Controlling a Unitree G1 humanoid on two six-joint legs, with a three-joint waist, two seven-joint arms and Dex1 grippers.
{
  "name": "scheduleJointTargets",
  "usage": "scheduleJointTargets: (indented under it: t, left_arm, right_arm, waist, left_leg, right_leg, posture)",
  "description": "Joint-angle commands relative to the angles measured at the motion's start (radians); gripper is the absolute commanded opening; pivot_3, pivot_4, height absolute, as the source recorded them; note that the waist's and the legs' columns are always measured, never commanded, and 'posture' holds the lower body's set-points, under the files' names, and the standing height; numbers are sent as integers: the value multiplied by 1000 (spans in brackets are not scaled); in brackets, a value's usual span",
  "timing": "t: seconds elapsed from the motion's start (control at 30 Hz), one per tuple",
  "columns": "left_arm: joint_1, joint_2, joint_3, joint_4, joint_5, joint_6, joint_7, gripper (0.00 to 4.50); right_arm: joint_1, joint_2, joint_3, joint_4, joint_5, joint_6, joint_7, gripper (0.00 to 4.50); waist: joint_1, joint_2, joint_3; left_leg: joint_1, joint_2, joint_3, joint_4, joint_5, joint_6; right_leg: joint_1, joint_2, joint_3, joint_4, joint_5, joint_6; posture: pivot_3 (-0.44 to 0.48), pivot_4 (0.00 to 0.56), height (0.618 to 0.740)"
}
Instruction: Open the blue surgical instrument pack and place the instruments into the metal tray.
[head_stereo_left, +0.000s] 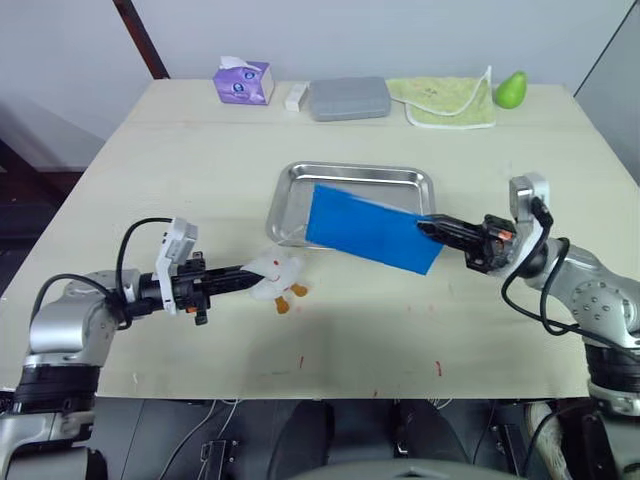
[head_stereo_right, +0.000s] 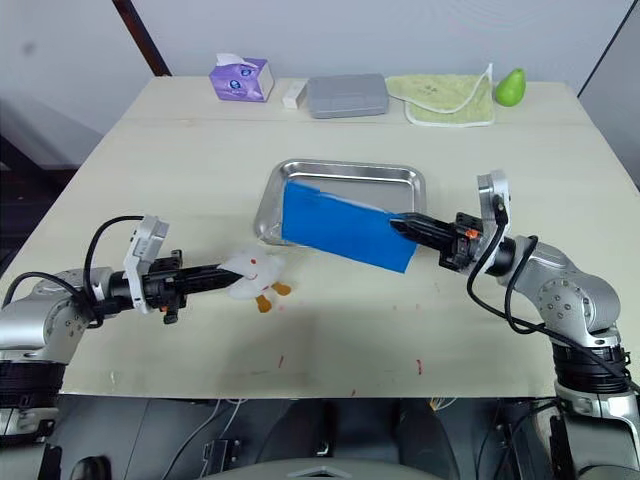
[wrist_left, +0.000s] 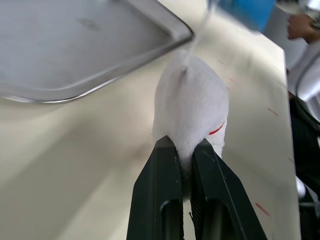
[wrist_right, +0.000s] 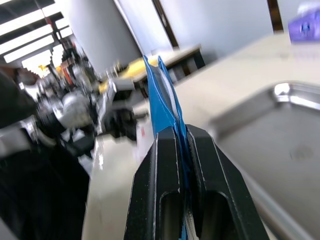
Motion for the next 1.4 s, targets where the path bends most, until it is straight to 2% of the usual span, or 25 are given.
scheduleJointTargets:
  t: [0.03,0.17,0.3,0.77,1.13,1.4]
  left_arm:
    - [35,46,-6,24,52,-56,-40,26]
    - [29,52,-1,42,60,-77,-47,26]
    - [0,49,9,77,77,-117,-42,26]
    - [-44,74,-18,107,174,-273,-80,26]
    - [-50,63,-40,128,244,-396,-85,26]
    - [-47,66,-40,152,247,-431,-91,26]
  right_arm:
    - [-31,13,-100,-14,84,-2,-44,0]
    - [-17,-3,-93,-30,79,4,-39,0]
    - [42,-61,0,-83,-57,-62,42,0]
    - [151,-56,189,-48,-352,-312,138,0]
    - [196,-76,251,-19,-485,-434,191,0]
    - [220,-96,279,-29,-522,-469,214,0]
  waist:
    - [0,0,0]
    - [2,0,0]
    - [5,0,0]
    - [1,0,0]
    - [1,0,0]
    - [0,0,0]
  left_leg:
    - [0,0,0,0,0,0]
    - [0,0,1,-1,0,0]
    - [0,0,1,0,0,0]
    - [0,0,3,0,0,0]
    - [0,0,3,0,0,0]
    - [1,0,3,0,0,0]
  right_leg:
    - [0,0,0,0,0,0]
    - [0,0,0,0,0,0]
    - [0,0,0,-1,0,0]
    - [-1,0,1,0,0,0]
    - [-1,0,1,0,0,0]
    - [-1,1,2,1,0,0]
  posture:
    - [0,150,740]
    - [0,150,740]
    - [0,150,740]
    - [0,150,740]
    - [0,150,740]
    - [0,150,740]
